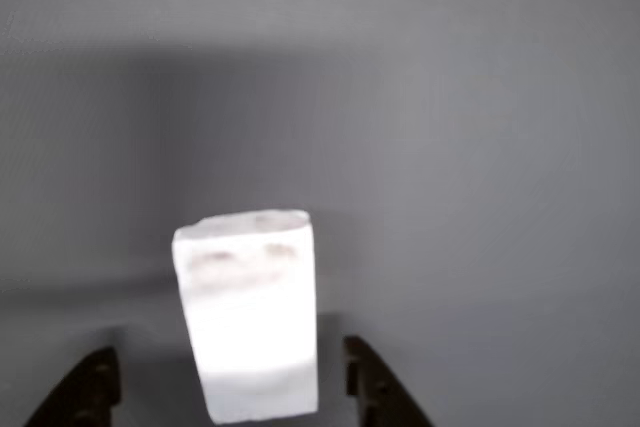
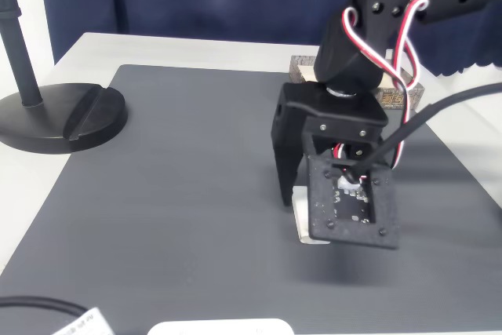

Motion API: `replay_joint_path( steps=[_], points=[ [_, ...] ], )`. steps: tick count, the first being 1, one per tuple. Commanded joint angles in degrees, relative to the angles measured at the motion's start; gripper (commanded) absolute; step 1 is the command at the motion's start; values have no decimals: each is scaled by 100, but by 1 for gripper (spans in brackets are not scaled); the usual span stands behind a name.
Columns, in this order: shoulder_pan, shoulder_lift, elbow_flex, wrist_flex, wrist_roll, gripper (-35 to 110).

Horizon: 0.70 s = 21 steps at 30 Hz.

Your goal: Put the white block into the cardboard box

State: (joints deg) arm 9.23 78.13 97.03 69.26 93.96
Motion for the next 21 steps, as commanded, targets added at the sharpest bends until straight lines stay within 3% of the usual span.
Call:
replay_joint_path(
  steps=[1,21],
  points=[
    [-79,-9,-211,-53,62,31],
    [-53,-246,-378,-18,255,29]
  ],
)
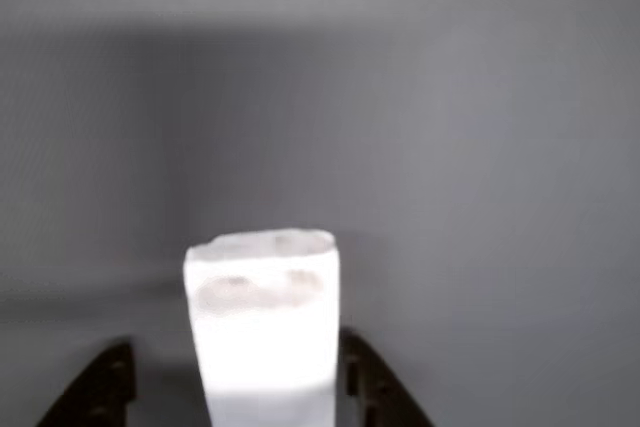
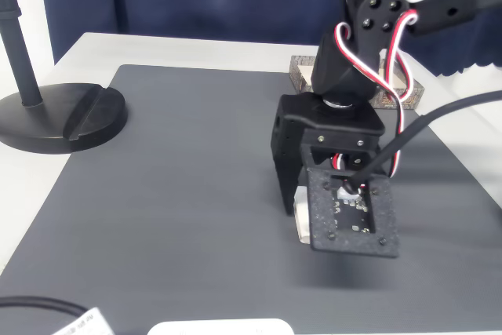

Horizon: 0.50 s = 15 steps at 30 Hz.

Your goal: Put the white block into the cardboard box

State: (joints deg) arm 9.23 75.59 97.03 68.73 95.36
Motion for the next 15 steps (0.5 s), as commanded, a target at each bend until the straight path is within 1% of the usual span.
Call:
replay_joint_path(
  steps=[1,4,15],
  points=[
    [-53,0,-387,53,176,29],
    [-44,-9,-431,176,308,23],
    [-44,-44,-439,176,334,22]
  ],
)
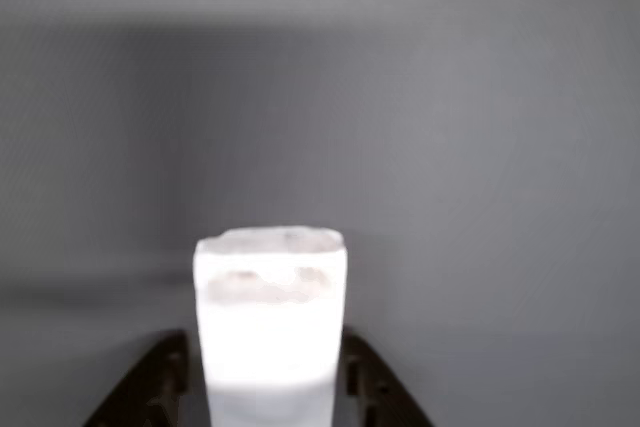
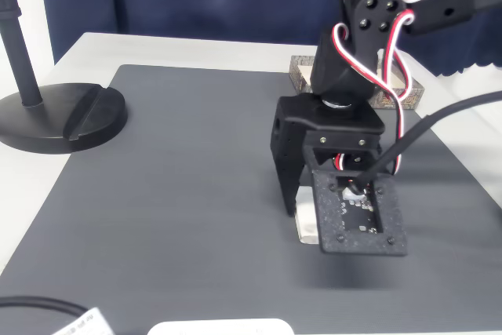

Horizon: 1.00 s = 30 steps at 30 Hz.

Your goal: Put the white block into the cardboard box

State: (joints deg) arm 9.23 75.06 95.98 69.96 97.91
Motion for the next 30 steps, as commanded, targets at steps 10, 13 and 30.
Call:
replay_joint_path(
  steps=[10,13,30],
  points=[
    [-62,-53,-308,53,141,8],
    [-62,-62,-299,114,114,3],
    [-53,571,-439,308,-633,-2]
  ],
)
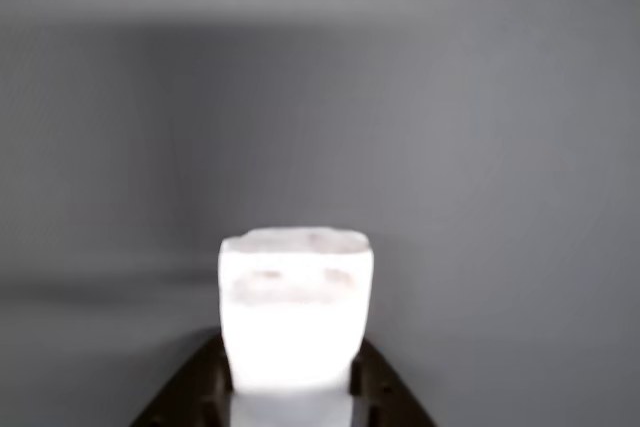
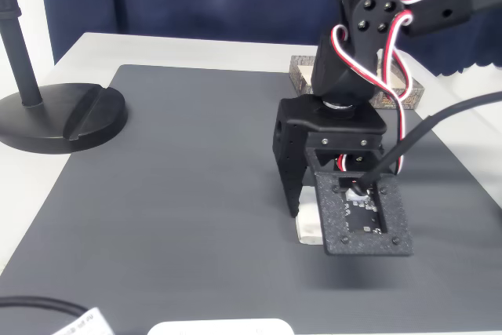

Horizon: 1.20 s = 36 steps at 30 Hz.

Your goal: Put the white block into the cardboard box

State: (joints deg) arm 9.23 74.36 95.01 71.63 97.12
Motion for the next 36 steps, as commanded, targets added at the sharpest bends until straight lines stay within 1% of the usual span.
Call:
replay_joint_path(
  steps=[1,6,9,14,20,24,31,36],
  points=[
    [-18,826,-308,158,-721,-2],
    [132,1556,97,369,-1055,-2],
    [281,1907,211,624,-1441,-2],
    [598,2417,202,1143,-2602,-2],
    [1187,2804,193,1204,-3981,-2],
    [1635,2883,202,1204,-4632,-2],
    [2180,2707,-70,1230,-5150,-2],
    [2646,2417,-598,1494,-5432,-2]
  ],
)
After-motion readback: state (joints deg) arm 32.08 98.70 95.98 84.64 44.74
